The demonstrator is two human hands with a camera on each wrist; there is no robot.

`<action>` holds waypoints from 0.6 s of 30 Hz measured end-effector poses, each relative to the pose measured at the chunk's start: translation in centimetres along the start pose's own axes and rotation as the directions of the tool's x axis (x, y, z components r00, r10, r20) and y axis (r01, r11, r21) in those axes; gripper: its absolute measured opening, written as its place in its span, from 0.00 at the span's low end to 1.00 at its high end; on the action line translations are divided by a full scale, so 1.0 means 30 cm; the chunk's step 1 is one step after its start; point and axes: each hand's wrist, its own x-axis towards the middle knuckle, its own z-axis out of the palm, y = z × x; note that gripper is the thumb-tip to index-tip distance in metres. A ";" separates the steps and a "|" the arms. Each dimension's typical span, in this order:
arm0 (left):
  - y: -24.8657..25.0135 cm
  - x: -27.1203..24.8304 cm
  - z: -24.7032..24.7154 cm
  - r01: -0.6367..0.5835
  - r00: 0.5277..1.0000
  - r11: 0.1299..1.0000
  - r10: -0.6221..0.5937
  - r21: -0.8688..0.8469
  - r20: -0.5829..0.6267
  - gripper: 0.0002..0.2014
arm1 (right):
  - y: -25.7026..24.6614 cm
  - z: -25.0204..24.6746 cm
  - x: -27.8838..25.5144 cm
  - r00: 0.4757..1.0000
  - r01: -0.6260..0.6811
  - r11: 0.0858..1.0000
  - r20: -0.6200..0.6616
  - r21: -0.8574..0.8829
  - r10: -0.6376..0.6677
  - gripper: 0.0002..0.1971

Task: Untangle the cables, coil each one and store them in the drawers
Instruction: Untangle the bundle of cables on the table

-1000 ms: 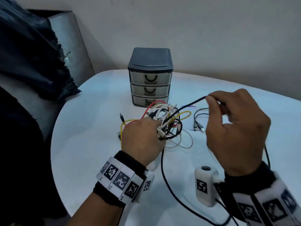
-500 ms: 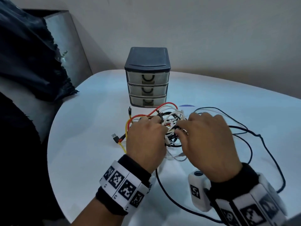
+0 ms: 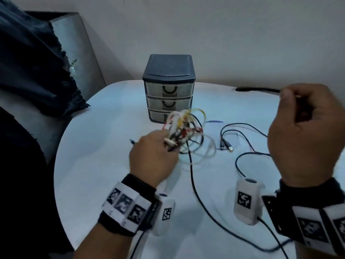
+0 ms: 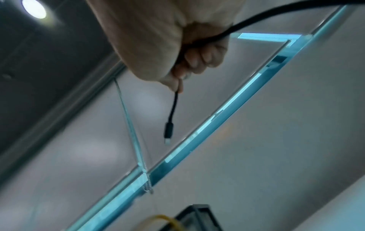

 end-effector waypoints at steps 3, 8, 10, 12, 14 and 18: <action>-0.045 0.042 -0.030 0.130 0.973 0.862 -0.207 -0.489 -0.106 0.06 | 0.086 0.020 -0.011 0.923 -0.177 0.944 0.287 -0.279 0.257 0.12; -0.020 0.037 -0.036 0.064 0.938 0.650 -0.298 -0.757 -0.176 0.04 | 0.056 0.062 -0.115 0.893 0.092 0.957 0.449 -0.276 0.043 0.21; -0.002 0.034 -0.026 0.047 0.939 0.573 -0.304 -0.818 -0.160 0.03 | -0.013 0.088 -0.157 0.845 0.091 0.990 0.534 -0.105 -0.021 0.24; 0.010 0.032 -0.023 0.046 0.945 0.486 -0.303 -0.873 -0.119 0.04 | -0.060 0.112 -0.197 0.643 -0.096 0.995 0.760 -0.040 0.093 0.27; 0.011 0.028 -0.023 0.051 0.954 0.435 -0.287 -0.899 -0.085 0.07 | -0.070 0.132 -0.219 0.353 -0.324 0.945 0.920 -0.049 0.169 0.25; -0.010 0.023 -0.030 0.062 0.962 0.433 -0.265 -0.899 -0.061 0.05 | -0.039 0.129 -0.186 0.358 -0.732 0.669 0.908 0.127 0.219 0.08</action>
